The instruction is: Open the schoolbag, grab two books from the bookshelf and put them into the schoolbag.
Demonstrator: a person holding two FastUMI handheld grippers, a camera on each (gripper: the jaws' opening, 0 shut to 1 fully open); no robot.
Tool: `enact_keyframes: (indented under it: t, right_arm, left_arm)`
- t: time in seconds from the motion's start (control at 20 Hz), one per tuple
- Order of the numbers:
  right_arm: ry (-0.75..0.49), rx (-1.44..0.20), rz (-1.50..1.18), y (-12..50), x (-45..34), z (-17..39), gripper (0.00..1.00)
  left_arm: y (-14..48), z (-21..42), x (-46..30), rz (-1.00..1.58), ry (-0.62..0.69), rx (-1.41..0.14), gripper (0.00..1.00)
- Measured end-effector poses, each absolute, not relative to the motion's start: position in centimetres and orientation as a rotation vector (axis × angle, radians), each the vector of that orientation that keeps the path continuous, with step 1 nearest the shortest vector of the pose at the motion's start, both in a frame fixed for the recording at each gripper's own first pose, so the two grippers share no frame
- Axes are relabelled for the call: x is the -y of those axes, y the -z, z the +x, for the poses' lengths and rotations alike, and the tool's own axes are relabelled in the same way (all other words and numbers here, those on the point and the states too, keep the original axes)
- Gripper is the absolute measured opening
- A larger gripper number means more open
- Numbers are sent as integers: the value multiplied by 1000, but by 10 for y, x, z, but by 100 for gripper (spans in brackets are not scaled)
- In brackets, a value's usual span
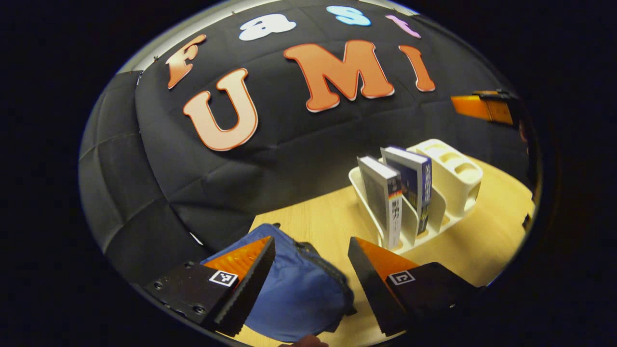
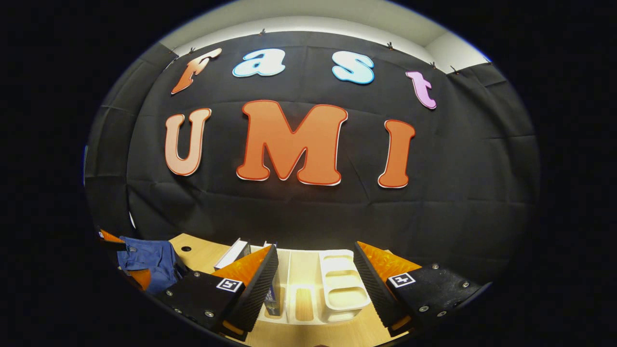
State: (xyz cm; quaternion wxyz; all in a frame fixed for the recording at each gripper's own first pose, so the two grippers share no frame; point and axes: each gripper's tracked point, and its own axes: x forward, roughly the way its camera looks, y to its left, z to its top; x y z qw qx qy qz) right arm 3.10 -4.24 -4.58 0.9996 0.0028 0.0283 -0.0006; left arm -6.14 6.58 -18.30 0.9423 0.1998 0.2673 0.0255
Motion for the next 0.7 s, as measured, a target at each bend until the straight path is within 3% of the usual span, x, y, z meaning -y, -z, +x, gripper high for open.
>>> enact_keyframes:
  t: [0.7]
  right_arm:
    - [-31, -105, -17, 76, 90, 52, 94]
  left_arm:
    - [323, -151, -80, 900, -125, -868, 95]
